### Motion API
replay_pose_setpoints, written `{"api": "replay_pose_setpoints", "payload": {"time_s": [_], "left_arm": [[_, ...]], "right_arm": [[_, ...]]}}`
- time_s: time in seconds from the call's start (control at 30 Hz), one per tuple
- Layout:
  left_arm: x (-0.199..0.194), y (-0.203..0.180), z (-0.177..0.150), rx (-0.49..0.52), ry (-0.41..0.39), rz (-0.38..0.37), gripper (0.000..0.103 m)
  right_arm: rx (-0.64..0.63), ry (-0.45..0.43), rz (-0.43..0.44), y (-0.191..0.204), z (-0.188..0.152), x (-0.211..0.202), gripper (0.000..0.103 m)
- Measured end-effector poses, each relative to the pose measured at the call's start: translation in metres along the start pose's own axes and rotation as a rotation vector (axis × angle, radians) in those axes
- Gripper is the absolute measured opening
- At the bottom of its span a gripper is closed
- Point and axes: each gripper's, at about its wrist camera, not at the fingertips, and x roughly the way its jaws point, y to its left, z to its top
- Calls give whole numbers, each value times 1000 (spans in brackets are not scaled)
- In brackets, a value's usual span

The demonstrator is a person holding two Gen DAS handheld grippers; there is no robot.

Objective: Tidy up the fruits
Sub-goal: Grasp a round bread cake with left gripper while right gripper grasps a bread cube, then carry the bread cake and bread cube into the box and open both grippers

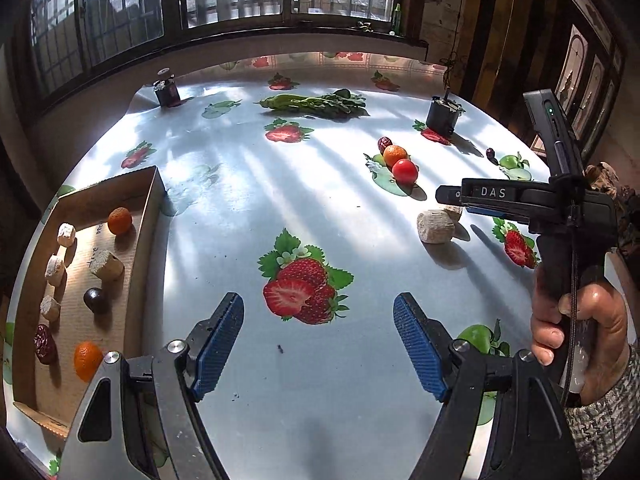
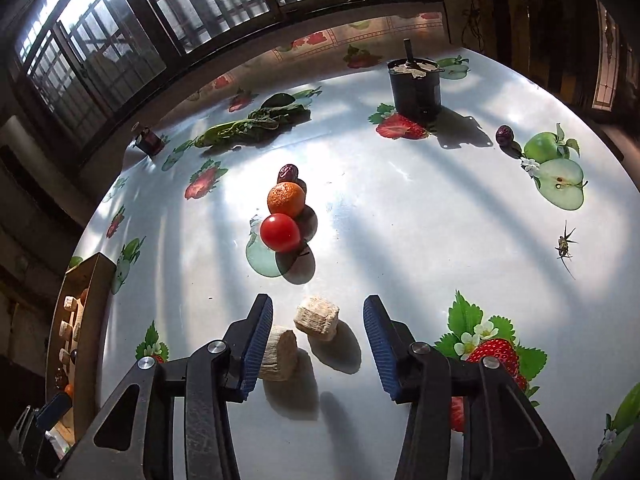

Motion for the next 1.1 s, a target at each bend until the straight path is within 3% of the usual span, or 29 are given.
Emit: {"api": "replay_pose_setpoints", "payload": {"time_s": [0.1,0.17,0.2,0.23,0.47,0.6,0.73,0.9,0.97,1.0,1.03,1.1], "left_arm": [[12,-9,4,13,19,-18,77],[19,-14,7,16,29,-35,77],[23,-17,9,16,35,-43,77],[27,-20,12,17,41,-54,77],[62,-46,36,47,53,-115,76],[86,-67,49,110,44,-135,76],[101,-82,56,166,25,-107,76],[110,-93,58,202,24,-141,76],[115,-97,56,212,41,-147,67],[118,-98,54,213,59,-156,44],[120,-98,53,204,75,-159,37],[117,-96,52,185,69,-147,37]], "right_arm": [[-8,20,-12,2,1,12,51],[2,22,1,0,1,16,42],[7,26,2,-2,1,16,29],[16,26,1,-4,1,15,27],[83,-3,-170,-41,-11,-14,27],[124,-18,-108,-60,-18,-23,28],[137,-22,-67,-65,-18,-24,28],[129,-25,-66,-64,-19,-24,28],[117,-28,-74,-63,-19,-24,28],[113,-29,-75,-62,-19,-24,28],[110,-30,-78,-62,-19,-24,28],[113,-32,-72,-62,-20,-25,28]]}}
